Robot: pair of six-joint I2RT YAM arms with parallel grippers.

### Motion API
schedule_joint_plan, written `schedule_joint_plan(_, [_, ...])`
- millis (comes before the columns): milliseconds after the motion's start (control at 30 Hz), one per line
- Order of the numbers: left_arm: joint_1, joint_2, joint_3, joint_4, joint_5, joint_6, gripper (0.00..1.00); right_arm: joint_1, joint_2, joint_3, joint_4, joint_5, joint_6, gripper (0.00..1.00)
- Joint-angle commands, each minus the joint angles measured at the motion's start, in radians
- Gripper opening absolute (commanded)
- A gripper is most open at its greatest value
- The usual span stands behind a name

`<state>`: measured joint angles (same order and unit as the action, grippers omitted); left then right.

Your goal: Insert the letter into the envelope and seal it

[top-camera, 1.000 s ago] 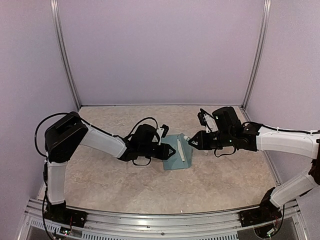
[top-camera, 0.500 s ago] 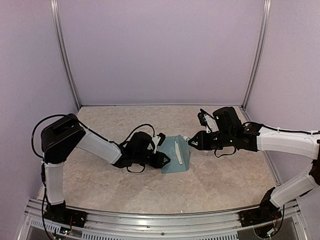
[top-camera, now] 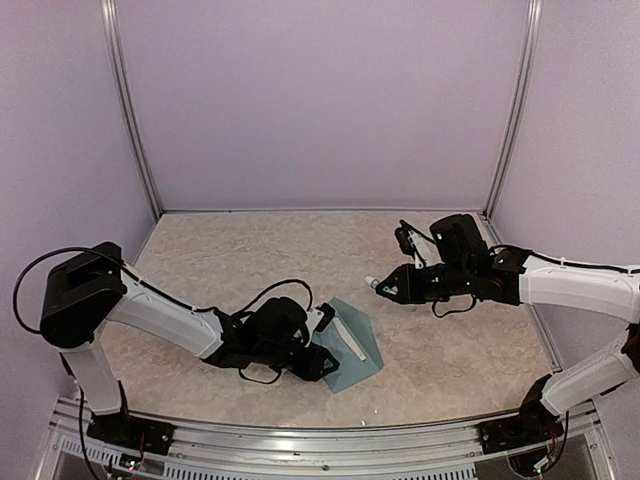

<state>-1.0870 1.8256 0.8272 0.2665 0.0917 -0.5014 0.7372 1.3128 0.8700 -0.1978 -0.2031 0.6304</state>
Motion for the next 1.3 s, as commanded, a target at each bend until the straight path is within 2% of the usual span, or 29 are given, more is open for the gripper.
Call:
schedule_joint_plan(0, [-0.024,-0.086,0.027,-0.114,-0.051,-0.052,0.41,0.01,-0.019,0.009,-0.097,-0.072,-0.042,0.05])
schedule_joint_plan(167, [0.01,-0.164,0.063,-0.166,-0.089,-0.008,0.42,0.091,0.002,0.04,-0.211,-0.074,-0.05,0.05])
schedule_joint_plan(300, [0.068,-0.141,0.066,-0.158,-0.086,0.008,0.4,0.148,0.036,0.044,-0.24,-0.079,-0.018,0.05])
schedule_joint_plan(467, [0.089,-0.098,0.089,-0.122,-0.089,0.058,0.39,0.192,0.11,0.07,-0.26,-0.088,0.004,0.05])
schedule_joint_plan(933, [0.128,0.068,0.163,-0.038,-0.135,0.157,0.31,0.196,0.333,0.219,-0.373,-0.045,-0.006,0.05])
schedule_joint_plan(1267, [0.135,0.127,0.144,-0.03,-0.128,0.169,0.22,0.183,0.438,0.284,-0.42,-0.027,-0.025,0.05])
